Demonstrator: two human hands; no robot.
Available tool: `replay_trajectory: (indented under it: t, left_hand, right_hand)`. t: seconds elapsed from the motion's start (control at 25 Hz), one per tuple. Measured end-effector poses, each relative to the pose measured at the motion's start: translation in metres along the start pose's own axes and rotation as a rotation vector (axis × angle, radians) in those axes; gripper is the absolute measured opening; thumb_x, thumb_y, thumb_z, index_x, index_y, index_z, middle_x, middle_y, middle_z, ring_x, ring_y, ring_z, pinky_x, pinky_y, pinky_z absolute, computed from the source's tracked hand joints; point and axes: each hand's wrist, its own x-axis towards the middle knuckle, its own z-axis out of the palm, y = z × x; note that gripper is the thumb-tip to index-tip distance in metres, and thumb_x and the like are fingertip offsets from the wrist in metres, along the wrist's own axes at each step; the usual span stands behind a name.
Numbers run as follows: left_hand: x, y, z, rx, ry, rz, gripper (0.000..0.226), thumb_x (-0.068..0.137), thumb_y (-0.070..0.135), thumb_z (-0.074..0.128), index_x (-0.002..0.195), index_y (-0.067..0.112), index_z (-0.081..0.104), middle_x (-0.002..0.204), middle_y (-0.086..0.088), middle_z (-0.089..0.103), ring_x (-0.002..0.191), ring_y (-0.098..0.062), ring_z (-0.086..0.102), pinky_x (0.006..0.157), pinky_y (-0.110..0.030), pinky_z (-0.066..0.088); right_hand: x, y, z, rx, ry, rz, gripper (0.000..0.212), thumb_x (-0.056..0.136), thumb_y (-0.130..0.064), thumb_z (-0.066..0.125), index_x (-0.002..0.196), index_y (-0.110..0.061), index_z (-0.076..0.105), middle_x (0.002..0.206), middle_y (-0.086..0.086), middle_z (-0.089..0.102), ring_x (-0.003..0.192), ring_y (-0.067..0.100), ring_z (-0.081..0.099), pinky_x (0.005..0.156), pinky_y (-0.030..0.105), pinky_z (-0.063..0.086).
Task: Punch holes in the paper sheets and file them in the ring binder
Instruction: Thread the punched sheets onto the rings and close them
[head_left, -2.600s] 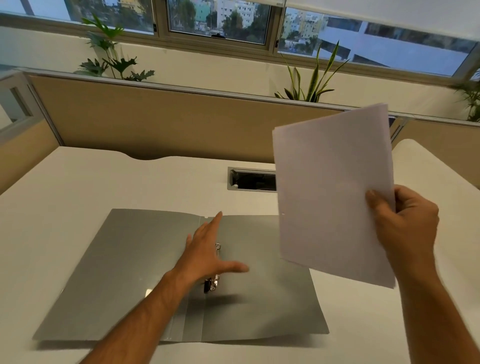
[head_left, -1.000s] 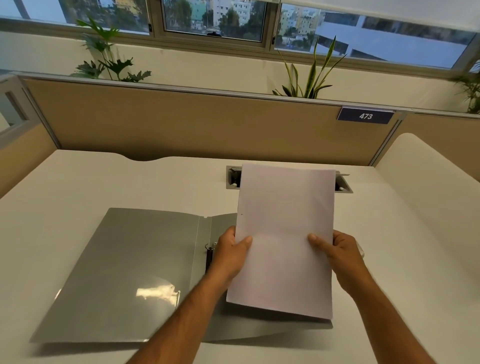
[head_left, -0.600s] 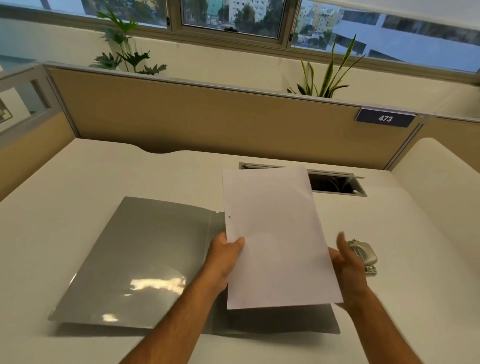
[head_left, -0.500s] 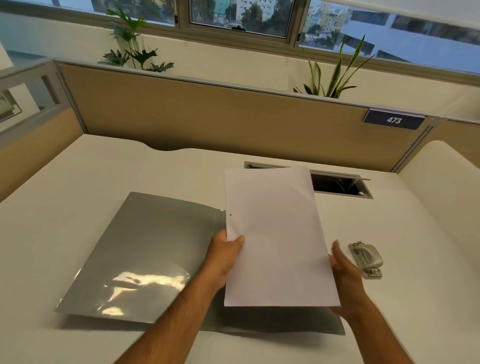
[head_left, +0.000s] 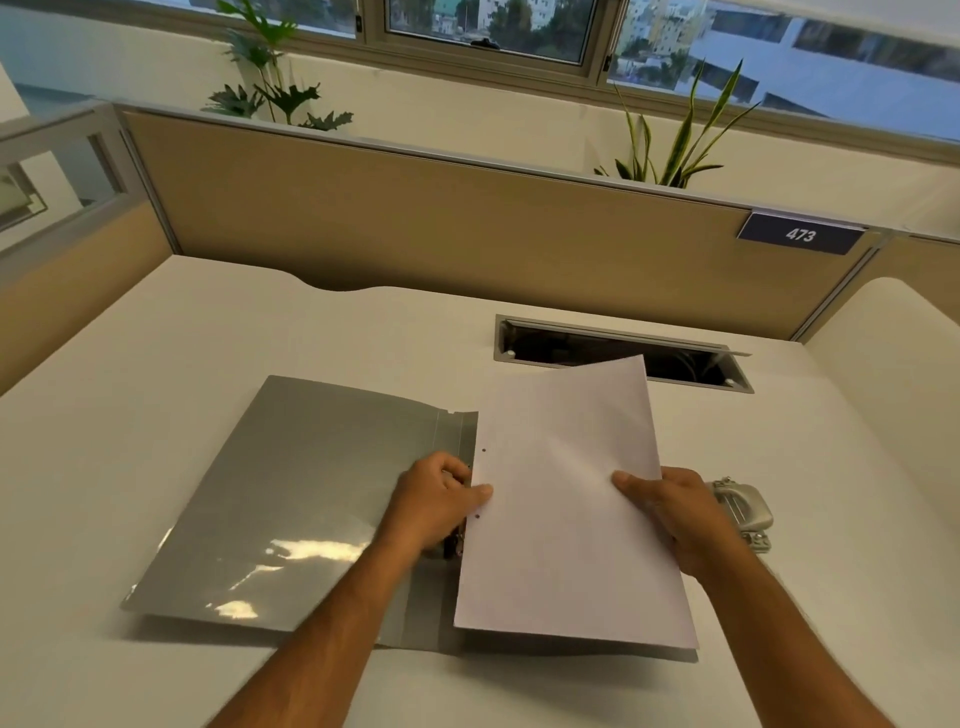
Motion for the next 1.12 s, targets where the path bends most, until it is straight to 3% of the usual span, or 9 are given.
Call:
replay_trajectory:
  t: [0.12,0.32,0.56,0.72,0.96,1.12]
  left_hand:
    - [0.012,-0.011,-0.018,-0.109,0.15,-0.031,0.012,0.087,0.029,0.068,0.087,0.017,0.069,0.08,-0.003,0.073,0.066,-0.015,0.065,0.059,-0.027,0.053]
    - [0.026,-0.019,-0.012,-0.265,0.033,-0.2,0.025,0.091,0.025,0.064,0.083,0.003,0.072,0.073,-0.012,0.074,0.053,-0.02,0.061,0.053,-0.03,0.052]
    - [0.036,-0.023,0.001,-0.313,-0.052,-0.246,0.021,0.089,0.018,0.067,0.092,-0.003,0.069,0.088,-0.02,0.075,0.067,-0.029,0.07,0.065,-0.04,0.062]
    - [0.041,-0.021,0.011,-0.411,-0.028,-0.282,0.014,0.09,0.013,0.066,0.093,-0.001,0.069,0.094,-0.022,0.074,0.065,-0.026,0.069,0.059,-0.034,0.059]
    - [0.044,-0.024,0.012,-0.529,-0.066,-0.347,0.018,0.091,0.015,0.065,0.097,-0.002,0.067,0.087,-0.016,0.072,0.061,-0.023,0.067,0.048,-0.027,0.055]
    - [0.045,-0.024,0.011,-0.576,-0.107,-0.372,0.015,0.091,0.014,0.064,0.098,0.001,0.067,0.09,-0.015,0.073,0.067,-0.024,0.068,0.053,-0.029,0.055]
  right_hand:
    - [0.006,0.013,0.003,0.005,0.005,0.071,0.031,0.083,-0.017,0.076,0.104,0.004,0.069,0.098,0.022,0.074,0.086,0.042,0.073,0.083,0.059,0.058]
    - [0.012,0.026,0.012,-0.029,-0.009,0.109,0.037,0.08,-0.019,0.078,0.107,0.004,0.068,0.101,0.021,0.074,0.09,0.041,0.072,0.086,0.059,0.056]
    - [0.015,0.03,0.016,-0.036,-0.003,0.094,0.039,0.082,-0.023,0.078,0.111,0.001,0.067,0.102,0.019,0.074,0.089,0.041,0.072,0.086,0.059,0.056]
    - [0.016,0.03,0.018,-0.047,0.002,0.078,0.038,0.084,-0.027,0.076,0.111,-0.002,0.066,0.103,0.018,0.073,0.091,0.04,0.072,0.087,0.059,0.056]
    - [0.017,0.032,0.019,-0.059,0.011,0.075,0.039,0.084,-0.031,0.075,0.111,-0.005,0.066,0.104,0.016,0.073,0.092,0.039,0.071,0.088,0.06,0.056]
    - [0.02,0.033,0.017,-0.034,0.011,0.105,0.039,0.083,-0.027,0.077,0.111,-0.002,0.067,0.104,0.018,0.074,0.092,0.04,0.072,0.088,0.06,0.055]
